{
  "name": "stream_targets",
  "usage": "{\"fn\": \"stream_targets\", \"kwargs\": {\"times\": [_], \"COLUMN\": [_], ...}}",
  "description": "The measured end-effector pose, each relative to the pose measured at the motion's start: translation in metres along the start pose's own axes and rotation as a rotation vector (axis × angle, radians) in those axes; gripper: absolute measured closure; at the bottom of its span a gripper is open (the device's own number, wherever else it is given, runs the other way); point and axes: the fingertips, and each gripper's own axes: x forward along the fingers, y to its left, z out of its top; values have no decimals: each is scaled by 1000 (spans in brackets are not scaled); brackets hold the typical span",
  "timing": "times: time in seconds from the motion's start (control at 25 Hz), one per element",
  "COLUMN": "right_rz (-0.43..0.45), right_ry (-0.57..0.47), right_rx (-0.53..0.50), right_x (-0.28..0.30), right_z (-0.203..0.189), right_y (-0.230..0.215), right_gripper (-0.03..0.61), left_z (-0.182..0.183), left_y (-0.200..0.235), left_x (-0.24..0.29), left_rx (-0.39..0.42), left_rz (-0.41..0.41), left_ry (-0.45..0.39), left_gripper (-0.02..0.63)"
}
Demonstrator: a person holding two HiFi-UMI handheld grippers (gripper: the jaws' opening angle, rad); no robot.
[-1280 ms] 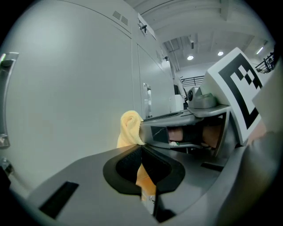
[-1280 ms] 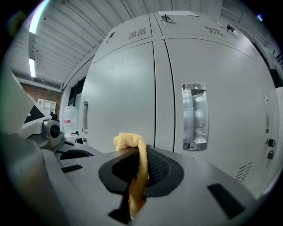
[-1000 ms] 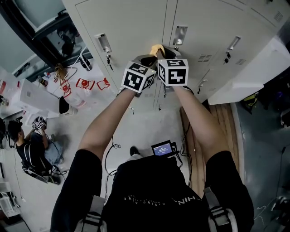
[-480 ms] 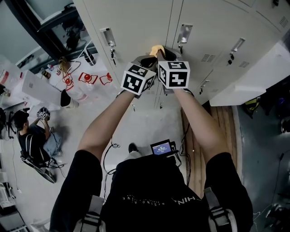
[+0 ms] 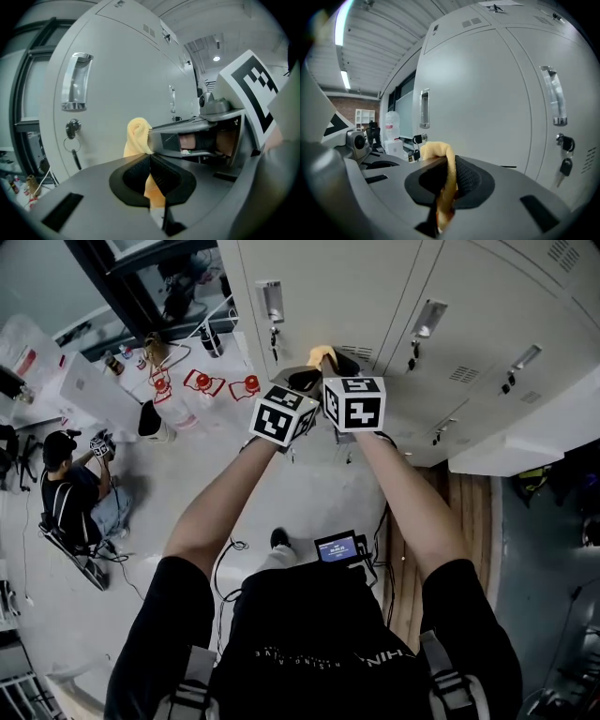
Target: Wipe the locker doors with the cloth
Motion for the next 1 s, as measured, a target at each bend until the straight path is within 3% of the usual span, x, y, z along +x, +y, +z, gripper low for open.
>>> {"fn": "stream_targets", "kwargs": {"times": [0.6,1.0], "right_rz": [85,72], "right_ry": [51,47], "right_rx": [-12,-18], "right_x": [76,91], "right_z": [-19,-20], "right_y": [73,81], "right_gripper": [528,528], "left_z": [-47,-53], "left_y": [88,106], "left_x": [-30,-28], "left_rx": [-74,-66], "left_rz": [75,67], "left_ry": [36,38], "left_gripper": [594,594]}}
